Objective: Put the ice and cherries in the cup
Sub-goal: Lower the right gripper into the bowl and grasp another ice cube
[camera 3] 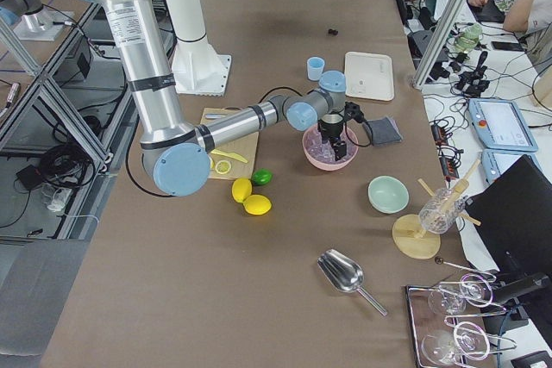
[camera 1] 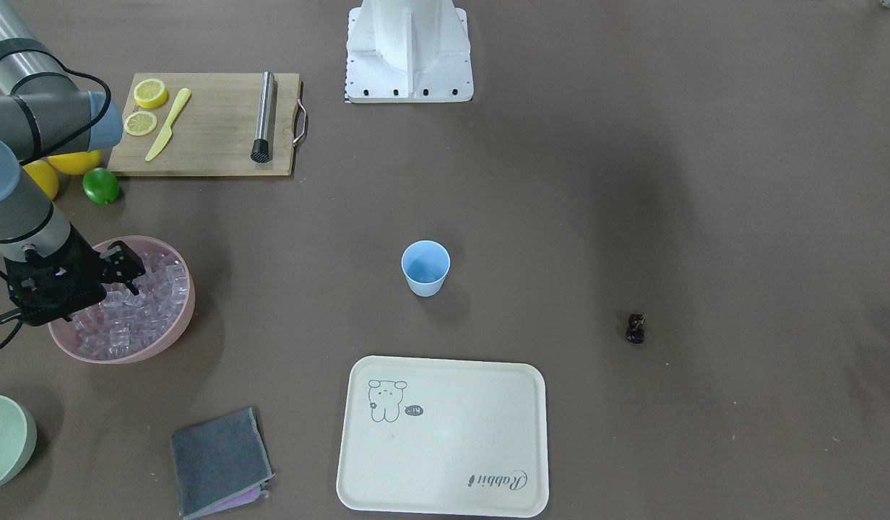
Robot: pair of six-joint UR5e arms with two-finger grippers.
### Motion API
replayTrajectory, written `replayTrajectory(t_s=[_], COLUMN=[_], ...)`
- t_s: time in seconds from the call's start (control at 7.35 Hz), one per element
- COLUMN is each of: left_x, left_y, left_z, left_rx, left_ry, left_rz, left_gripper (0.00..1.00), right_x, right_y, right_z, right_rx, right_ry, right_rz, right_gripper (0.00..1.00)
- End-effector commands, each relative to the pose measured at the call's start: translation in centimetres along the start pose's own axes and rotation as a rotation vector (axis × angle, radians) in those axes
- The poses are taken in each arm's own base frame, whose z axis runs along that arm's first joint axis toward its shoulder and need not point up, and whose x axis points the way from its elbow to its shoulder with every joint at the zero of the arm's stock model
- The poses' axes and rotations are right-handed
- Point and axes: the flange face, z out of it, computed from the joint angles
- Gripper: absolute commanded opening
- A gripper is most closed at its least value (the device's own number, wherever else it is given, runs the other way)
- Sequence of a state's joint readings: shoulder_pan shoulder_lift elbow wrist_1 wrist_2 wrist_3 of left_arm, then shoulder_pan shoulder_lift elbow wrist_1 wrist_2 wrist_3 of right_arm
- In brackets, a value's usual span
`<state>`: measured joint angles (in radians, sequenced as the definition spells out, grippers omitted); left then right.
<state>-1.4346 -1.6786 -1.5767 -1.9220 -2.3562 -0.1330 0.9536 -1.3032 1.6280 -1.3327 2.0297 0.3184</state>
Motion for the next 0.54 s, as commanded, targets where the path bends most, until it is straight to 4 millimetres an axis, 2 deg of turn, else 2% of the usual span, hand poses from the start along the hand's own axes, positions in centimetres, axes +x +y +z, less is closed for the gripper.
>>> replayTrajectory(t_s=[0.0,0.14,0.41], left_x=[-0.06,-0.06,-0.11], left_y=[-0.02,-0.02,0.01], left_z=[0.08,0.08,0.14], left_rx=[-0.001,-0.001,-0.003], left_ry=[0.000,0.000,0.000], left_rz=[-0.001,-0.001,-0.001], left_gripper=[0.98,0.98,0.98], right_x=[0.16,0.64,0.64], right_y=[0.16,0.71,0.72], right_z=[0.31,0.87,0.88], right_rx=[-0.005,-0.020,-0.020], right_ry=[0.003,0.007,0.006], right_rz=[-0.046,-0.110,-0.122], right_gripper=[0.98,0.98,0.98])
